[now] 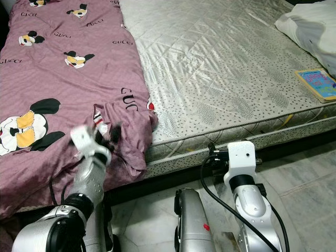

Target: Clean up the room

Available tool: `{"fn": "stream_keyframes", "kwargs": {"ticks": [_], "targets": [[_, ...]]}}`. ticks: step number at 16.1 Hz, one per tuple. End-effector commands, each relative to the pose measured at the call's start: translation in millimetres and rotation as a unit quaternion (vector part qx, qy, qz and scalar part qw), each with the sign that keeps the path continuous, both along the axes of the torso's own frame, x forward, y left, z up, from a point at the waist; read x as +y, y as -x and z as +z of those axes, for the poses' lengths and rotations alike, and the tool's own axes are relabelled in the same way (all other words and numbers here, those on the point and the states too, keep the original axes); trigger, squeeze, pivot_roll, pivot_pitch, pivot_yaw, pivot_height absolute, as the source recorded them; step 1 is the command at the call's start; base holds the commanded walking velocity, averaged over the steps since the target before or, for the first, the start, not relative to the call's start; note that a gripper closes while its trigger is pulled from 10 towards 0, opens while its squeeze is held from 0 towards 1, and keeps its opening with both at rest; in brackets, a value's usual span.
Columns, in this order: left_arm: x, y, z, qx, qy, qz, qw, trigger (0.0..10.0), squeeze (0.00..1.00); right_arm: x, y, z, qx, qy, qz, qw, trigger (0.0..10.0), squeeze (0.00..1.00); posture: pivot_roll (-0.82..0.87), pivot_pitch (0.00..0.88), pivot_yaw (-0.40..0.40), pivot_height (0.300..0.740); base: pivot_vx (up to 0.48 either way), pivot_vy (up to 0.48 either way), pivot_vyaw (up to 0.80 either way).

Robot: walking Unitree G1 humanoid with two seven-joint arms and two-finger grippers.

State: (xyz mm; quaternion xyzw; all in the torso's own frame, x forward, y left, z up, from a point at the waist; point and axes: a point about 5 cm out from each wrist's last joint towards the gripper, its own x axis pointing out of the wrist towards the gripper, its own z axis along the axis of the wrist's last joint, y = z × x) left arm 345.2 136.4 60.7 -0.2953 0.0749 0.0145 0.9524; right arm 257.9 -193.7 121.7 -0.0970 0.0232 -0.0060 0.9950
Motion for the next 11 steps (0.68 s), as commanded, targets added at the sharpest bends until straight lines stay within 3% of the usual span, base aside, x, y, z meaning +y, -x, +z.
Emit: {"fn": "stream_keyframes", "kwargs": {"ticks": [1,6,11], "targets": [[1.1,0.7,-4,0.016,0.019,0.001,1.000,0.0,0.00,-4.7,1.7,-1,0.005,0.003,-0.007,1.000,10.0,0.00,-0.15,0.187,0.018,0.557,0.000,0.000,0.00],[-6.4,-5.9,3,0.018,0.018,-0.017,1.000,0.0,0.00,-5.0,3.3,0,0.005,0.007,-0.011,1.000,10.0,0.00,-0.16,0.187,0.022,0.557,0.000,0.000,0.00],[7.1,-13.4,13,0.017,-0.004,-0.008,1.000,0.0,0.00,-4.3,1.1,-1,0.004,0.006,-0.010,1.000,10.0,0.00,-0.15,0.180,0.020,0.557,0.000,0.000,0.00]]}}
